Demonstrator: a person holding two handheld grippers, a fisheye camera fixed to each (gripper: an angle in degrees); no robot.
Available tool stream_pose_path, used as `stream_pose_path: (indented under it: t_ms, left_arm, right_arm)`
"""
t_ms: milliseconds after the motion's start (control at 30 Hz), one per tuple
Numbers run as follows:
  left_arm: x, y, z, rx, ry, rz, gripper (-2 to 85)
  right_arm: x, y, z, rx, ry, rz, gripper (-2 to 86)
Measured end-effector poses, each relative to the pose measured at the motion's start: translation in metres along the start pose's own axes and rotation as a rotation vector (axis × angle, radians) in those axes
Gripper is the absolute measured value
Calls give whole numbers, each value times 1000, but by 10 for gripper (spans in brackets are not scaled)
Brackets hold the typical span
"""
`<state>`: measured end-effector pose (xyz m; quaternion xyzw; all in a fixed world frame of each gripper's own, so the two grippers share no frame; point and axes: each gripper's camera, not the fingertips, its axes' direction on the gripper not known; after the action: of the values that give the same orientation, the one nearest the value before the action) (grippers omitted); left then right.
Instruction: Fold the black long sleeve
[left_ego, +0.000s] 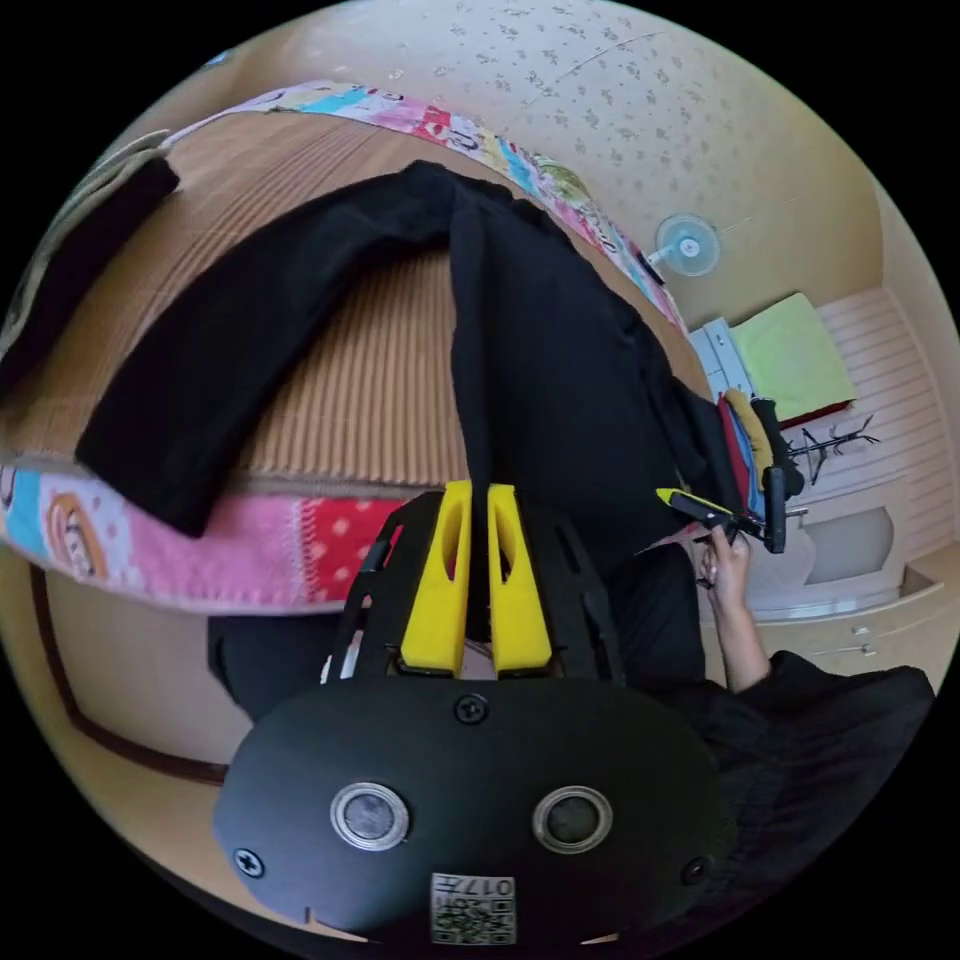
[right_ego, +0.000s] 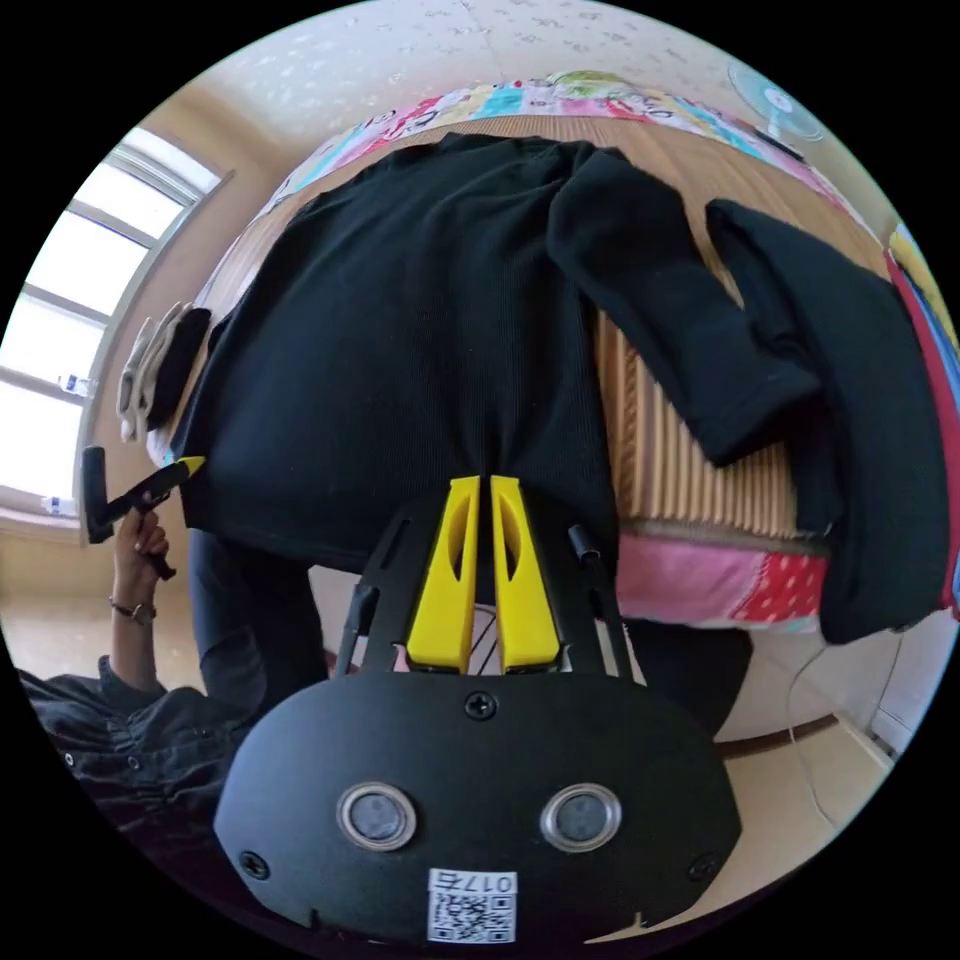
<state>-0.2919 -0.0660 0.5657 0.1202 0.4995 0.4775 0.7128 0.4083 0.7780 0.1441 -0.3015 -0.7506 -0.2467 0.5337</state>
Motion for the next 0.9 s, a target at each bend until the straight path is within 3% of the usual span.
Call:
stream_pose_path:
  t_ms: [100, 200, 333, 467, 600, 700, 800, 900]
  left_arm:
    - [-44, 38, -28, 43, 124, -140, 42]
    - [-90, 77, -65, 221, 275, -302, 94]
    - [-146, 114, -120, 517, 242, -571, 146]
    - [-170, 96, -120, 479, 226, -616, 129]
    - [-180, 83, -120, 391, 189, -681, 52]
    - [-175, 97, -169, 481, 267, -576, 36]
    - [-179, 122, -244, 616, 96, -478, 36]
    - [-222, 156, -279, 666, -69, -574, 39]
  right_arm:
    - [1, 33, -11, -35, -89, 9, 23]
    - [8, 54, -37, -2, -214, 9, 17]
    - [28, 45, -64, -3, -255, -15, 9]
    - [40, 35, -91, 56, -380, -25, 6]
    - [35, 29, -106, 59, -394, -52, 5]
    - [31, 32, -120, 51, -391, -89, 6]
    - [34, 39, -131, 44, -357, -109, 6]
    - [47, 43, -133, 18, -348, -95, 5]
